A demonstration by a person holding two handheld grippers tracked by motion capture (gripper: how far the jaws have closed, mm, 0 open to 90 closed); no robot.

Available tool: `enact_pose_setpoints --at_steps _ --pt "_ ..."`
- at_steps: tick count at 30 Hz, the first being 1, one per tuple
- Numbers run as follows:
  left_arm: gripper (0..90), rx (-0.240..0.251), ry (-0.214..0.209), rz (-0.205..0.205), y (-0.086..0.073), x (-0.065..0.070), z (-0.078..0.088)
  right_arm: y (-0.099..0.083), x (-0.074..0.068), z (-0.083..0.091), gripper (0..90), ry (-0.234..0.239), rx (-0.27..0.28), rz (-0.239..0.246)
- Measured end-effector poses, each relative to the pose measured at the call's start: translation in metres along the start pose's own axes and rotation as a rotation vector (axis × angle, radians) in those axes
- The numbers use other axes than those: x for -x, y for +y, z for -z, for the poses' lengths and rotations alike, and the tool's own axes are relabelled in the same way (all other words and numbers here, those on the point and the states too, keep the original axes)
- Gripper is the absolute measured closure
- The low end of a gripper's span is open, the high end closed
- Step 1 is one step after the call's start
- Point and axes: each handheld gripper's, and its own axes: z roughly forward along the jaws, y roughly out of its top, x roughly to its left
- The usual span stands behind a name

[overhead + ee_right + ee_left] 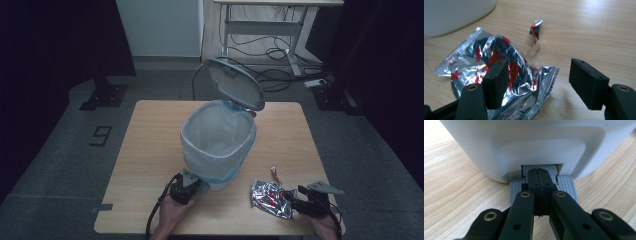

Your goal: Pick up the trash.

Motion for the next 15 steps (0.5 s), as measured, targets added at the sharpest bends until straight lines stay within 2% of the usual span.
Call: enact_pose_setpoints --at_steps 4,5,11,13,14,15 --pt "90.0 0.001 -0.002 0.003 -0.0001 -0.0004 0.0 -0.0029 -0.0001 -0.0046 37.3 0.004 -0.023 0.0" --pt "90.0 0.001 -0.004 0.005 -0.0001 -0.0006 0.0 -0.0038 -0.0002 -0.0053 45.6 0.002 -0.028 -0.003" --pt "90.0 0.001 -0.011 0.007 0.0 -0.0016 0.0 -0.0042 0.0006 -0.0036 71.7 -0.013 -0.033 -0.004" --pt "90.0 0.001 -0.01 0.009 -0.0001 -0.0016 0.0 -0.0036 0.0015 -0.003 79.1 -0.004 -0.035 -0.013" --pt "90.0 0.001 -0.01 0.009 -0.0001 -0.0016 0.0 -0.0036 0.0015 -0.003 79.1 -0.004 -0.035 -0.013" --pt "90.0 0.001 -0.01 0.01 -0.0001 -0.0015 0.0 -0.0023 0.0035 -0.001 83.8 0.016 -0.028 -0.032"
